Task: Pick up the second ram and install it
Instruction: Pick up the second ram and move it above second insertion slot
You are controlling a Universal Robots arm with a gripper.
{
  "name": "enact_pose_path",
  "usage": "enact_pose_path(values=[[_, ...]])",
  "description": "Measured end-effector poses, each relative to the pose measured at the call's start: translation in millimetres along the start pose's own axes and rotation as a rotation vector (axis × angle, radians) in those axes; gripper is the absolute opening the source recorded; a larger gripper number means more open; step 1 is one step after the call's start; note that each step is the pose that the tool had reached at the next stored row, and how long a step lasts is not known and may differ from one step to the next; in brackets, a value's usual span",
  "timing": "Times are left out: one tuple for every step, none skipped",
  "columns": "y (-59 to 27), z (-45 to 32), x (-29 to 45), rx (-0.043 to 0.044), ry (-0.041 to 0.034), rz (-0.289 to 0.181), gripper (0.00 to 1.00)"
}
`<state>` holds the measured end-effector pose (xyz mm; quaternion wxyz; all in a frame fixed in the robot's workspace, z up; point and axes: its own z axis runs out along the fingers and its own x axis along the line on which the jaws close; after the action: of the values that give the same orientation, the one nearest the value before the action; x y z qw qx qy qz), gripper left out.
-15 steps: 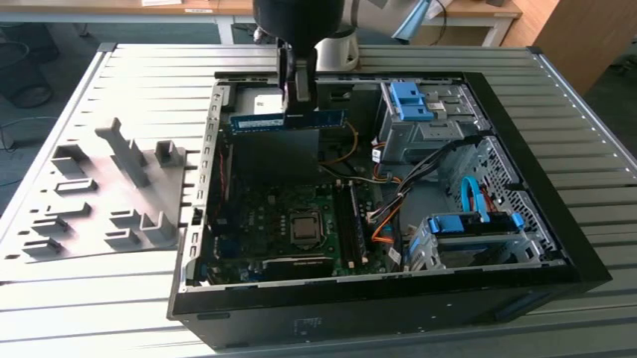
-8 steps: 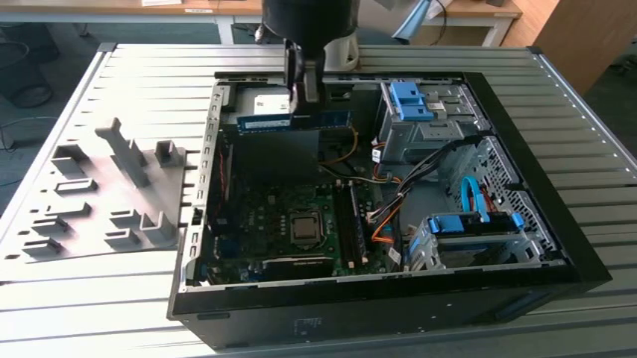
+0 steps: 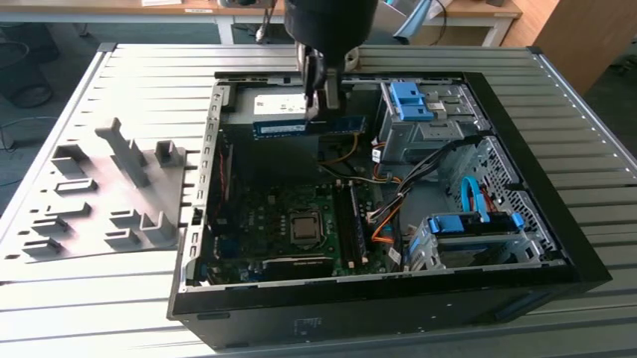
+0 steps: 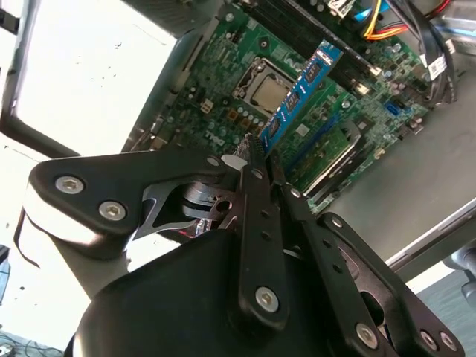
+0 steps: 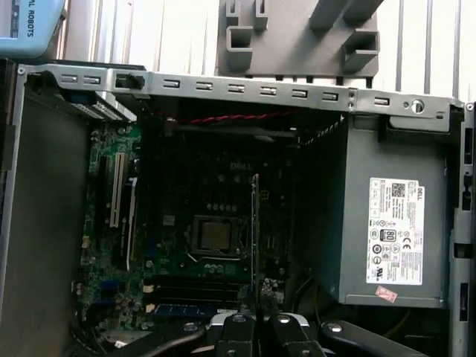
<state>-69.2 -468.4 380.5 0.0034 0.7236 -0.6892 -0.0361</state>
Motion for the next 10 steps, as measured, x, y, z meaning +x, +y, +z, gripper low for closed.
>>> enact_pose_path(values=[[-0.6,0.4,1.6,0.0,-0.0001,0.0,0.14],[-0.8,0.7,3.4,-0.0001,0.0,0.0,0.14],[-0.9,1.0,5.4,0.0,-0.0001,0.0,0.14],[-1.0,1.4,7.5,0.0,-0.0001,0.0,0.14],[-1.0,1.7,9.6,0.0,-0.0001,0.0,0.14],[-1.1,2.0,11.8,0.0,0.0,0.0,0.14],[-1.1,2.4,14.3,0.0,0.0,0.0,0.14],[-1.2,2.9,16.5,0.0,-0.0001,0.0,0.14],[-1.3,3.5,18.5,0.0,0.0,0.0,0.14],[-1.7,4.5,20.2,0.0,0.0,0.0,0.14]])
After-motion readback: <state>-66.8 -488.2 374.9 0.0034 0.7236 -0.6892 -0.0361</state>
